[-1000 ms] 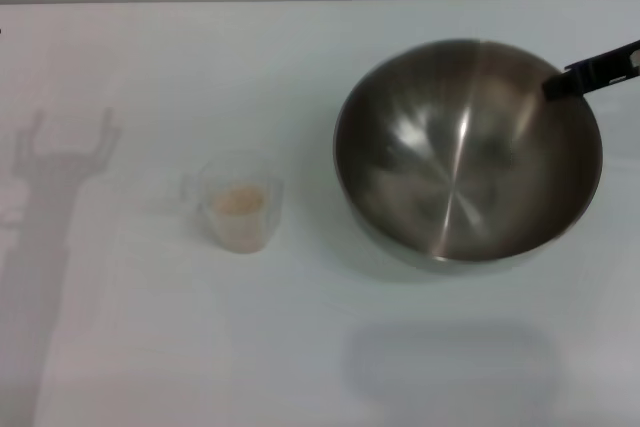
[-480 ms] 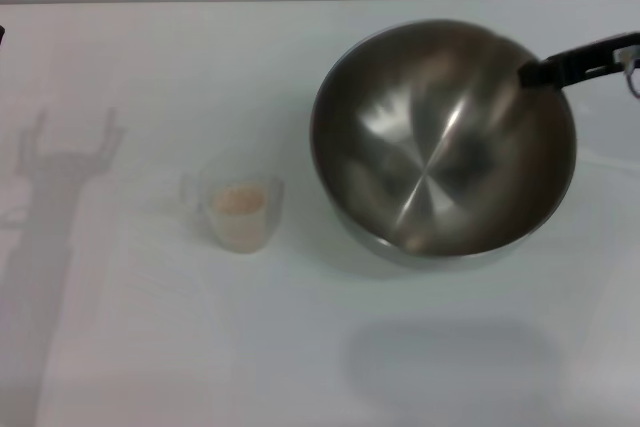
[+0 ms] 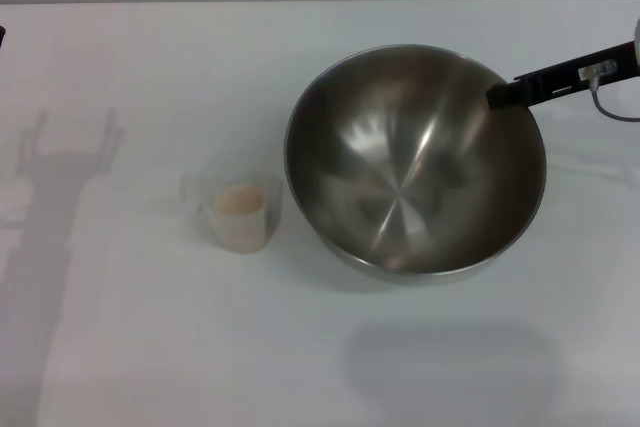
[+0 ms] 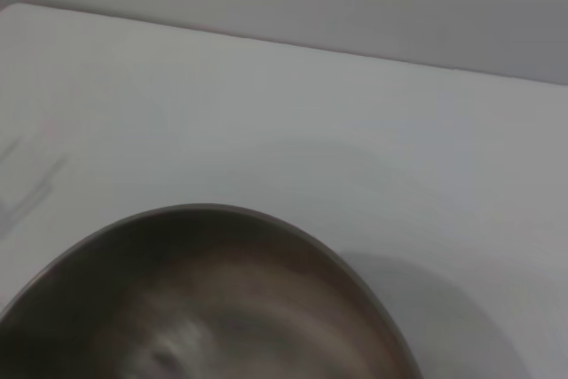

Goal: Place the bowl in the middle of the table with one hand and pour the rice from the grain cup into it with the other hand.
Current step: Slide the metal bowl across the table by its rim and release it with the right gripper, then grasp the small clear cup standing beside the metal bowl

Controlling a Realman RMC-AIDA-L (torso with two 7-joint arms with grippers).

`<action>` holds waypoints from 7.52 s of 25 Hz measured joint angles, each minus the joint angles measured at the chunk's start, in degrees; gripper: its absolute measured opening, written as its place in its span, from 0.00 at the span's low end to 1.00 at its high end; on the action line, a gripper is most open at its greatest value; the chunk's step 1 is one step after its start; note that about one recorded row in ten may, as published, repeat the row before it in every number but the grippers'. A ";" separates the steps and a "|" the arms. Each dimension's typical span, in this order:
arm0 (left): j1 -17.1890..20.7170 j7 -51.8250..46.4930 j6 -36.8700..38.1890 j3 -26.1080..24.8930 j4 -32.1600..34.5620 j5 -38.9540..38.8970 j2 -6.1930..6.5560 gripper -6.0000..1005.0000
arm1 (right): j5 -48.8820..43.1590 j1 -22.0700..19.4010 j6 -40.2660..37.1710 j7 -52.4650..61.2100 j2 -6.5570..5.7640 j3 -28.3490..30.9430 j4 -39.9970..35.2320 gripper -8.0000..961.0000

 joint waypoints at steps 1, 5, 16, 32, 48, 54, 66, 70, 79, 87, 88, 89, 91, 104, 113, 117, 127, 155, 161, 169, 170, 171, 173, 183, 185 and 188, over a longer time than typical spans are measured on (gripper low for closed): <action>0.01 0.00 0.00 0.00 0.00 0.00 0.00 0.84 | -0.11 0.22 -0.09 0.00 -0.11 -0.04 0.51 0.07; 0.03 0.00 0.00 0.00 0.00 0.00 0.00 0.84 | -0.64 0.92 -1.02 -0.03 -0.43 -0.36 2.42 0.08; 0.05 0.00 0.05 0.00 0.00 0.00 0.00 0.84 | -1.91 1.95 -2.08 0.00 -0.65 -0.45 3.22 0.11; 0.25 0.00 1.13 0.00 0.11 0.00 0.00 0.84 | -4.42 2.67 -2.30 0.28 -0.34 -1.77 -3.49 0.40; 1.19 0.00 1.50 -0.02 0.29 -0.03 0.05 0.84 | 6.94 -4.10 -34.56 -11.47 1.37 -12.53 -9.96 0.40; 1.19 0.00 1.50 -0.01 0.28 0.00 -0.02 0.84 | 18.36 -8.77 -55.99 -20.99 1.45 -22.74 -7.93 0.41; 1.54 -2.79 0.81 0.09 0.04 0.00 -0.17 0.83 | 25.19 -13.55 -110.94 -24.79 1.56 -52.33 -1.64 0.42; 1.60 -2.97 0.79 0.09 0.21 0.00 -0.11 0.83 | 17.54 -12.43 -126.96 -8.50 1.49 -57.93 6.50 0.42; 3.03 -3.14 0.94 2.96 0.03 -0.02 -0.08 0.83 | -3.65 -11.22 -156.71 48.68 1.07 -57.69 34.88 0.42; 5.26 -2.82 1.18 10.43 0.00 -0.01 -0.16 0.83 | -9.53 -11.81 -162.36 63.85 0.68 -56.98 51.06 0.43; 5.48 -2.63 1.18 11.63 0.02 -0.01 -0.17 0.83 | -9.72 -12.28 -162.81 63.23 0.77 -56.54 52.03 0.43; 5.48 -2.63 1.18 11.63 0.02 -0.01 -0.17 0.83 | -9.80 -12.58 -163.08 62.62 0.86 -55.80 52.78 0.43; 5.66 -2.50 1.18 12.62 0.11 0.01 -0.17 0.83 | -9.79 -12.84 -163.26 61.66 0.83 -53.35 53.68 0.50; 9.58 6.96 -6.07 26.26 -0.06 0.00 -0.12 0.83 | -9.94 -11.06 -162.88 57.54 -0.60 -45.95 53.76 0.82; 7.37 6.88 -12.12 26.54 -1.58 -0.04 -0.19 0.83 | -9.73 -10.72 -160.79 57.50 -0.78 -45.88 53.86 0.82; 6.43 6.88 -13.56 26.56 -1.59 -0.03 -0.25 0.83 | -9.70 -11.03 -160.94 57.50 -0.79 -45.81 53.94 0.82; 3.64 7.06 -17.55 26.04 -1.13 -0.34 -0.20 0.83 | -9.65 -11.60 -161.21 57.51 -0.73 -45.76 53.84 0.82; -1.35 7.09 -22.40 23.51 0.79 -0.43 -0.14 0.82 | -9.72 -10.82 -160.55 57.71 -0.67 -44.71 53.66 0.82; -1.52 6.97 -22.64 23.38 0.79 -0.32 -0.09 0.82 | -9.77 -10.64 -160.03 57.71 -0.70 -44.71 53.66 0.82; -1.81 6.92 -22.54 23.38 0.79 -0.28 -0.01 0.82 | -9.71 -10.24 -159.24 57.71 -0.70 -44.64 53.66 0.82; -1.86 6.95 -22.49 23.38 0.79 -0.25 0.01 0.82 | -9.70 -10.22 -159.18 57.71 -0.70 -44.61 53.66 0.82; -1.92 6.99 -22.49 23.38 0.79 -0.20 0.01 0.82 | -9.70 -10.20 -159.16 57.71 -0.69 -44.61 53.66 0.82; -2.11 7.13 -22.52 23.38 0.79 -0.10 0.01 0.82 | -9.70 -10.17 -159.14 57.79 -0.66 -44.61 53.66 0.82; -2.79 6.96 -23.32 23.38 1.23 -0.16 -0.08 0.82 | -9.84 -10.10 -159.13 57.96 -0.53 -44.63 53.66 0.82; -2.80 6.96 -23.37 23.38 1.23 -0.21 -0.09 0.82 | -9.86 -10.10 -159.13 58.00 -0.52 -44.63 53.66 0.82; -2.86 6.96 -23.39 23.38 1.23 -0.28 -0.10 0.82 | -9.92 -10.10 -159.13 58.03 -0.47 -44.63 53.66 0.82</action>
